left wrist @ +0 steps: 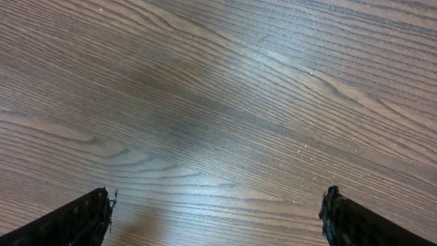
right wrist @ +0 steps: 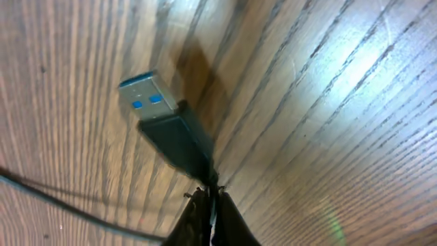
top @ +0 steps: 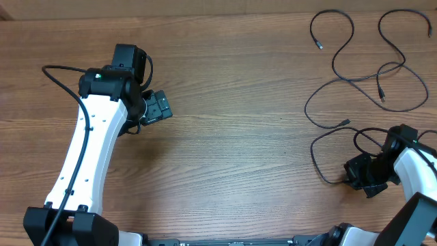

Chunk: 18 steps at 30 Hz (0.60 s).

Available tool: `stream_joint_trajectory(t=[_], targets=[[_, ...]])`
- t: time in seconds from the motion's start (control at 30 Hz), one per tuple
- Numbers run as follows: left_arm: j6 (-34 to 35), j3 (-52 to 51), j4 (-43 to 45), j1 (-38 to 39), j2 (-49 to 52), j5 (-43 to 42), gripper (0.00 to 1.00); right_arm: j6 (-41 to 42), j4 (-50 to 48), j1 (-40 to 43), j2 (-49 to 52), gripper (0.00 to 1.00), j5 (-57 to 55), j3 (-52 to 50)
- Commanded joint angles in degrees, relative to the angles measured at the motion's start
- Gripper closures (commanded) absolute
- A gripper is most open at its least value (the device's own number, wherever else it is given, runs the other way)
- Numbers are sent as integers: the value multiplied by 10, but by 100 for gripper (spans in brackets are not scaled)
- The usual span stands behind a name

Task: Untangle cables
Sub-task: 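Hold the USB plug with the right gripper and pull it rightward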

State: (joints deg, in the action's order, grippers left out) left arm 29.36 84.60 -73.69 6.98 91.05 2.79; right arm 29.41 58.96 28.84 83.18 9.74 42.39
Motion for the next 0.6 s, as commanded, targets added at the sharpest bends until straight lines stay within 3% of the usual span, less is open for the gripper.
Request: stream_joint_trajectory(t=[0.0, 0.07, 0.1, 0.37, 0.57], targets=[[-11, 6, 1, -2, 1, 3, 0, -15, 2, -3, -11, 67, 5, 12], [-11, 6, 0, -2, 1, 3, 1, -28, 1, -3, -11, 12, 12, 12], [-11, 6, 0, -2, 1, 3, 1, -31, 2, -3, -11, 0, 17, 12], [-11, 6, 0, -2, 1, 3, 0, -24, 12, -3, -24, 0, 23, 13], [-11, 6, 0, -2, 1, 1, 1, -30, 39, -3, -87, 0, 37, 35]])
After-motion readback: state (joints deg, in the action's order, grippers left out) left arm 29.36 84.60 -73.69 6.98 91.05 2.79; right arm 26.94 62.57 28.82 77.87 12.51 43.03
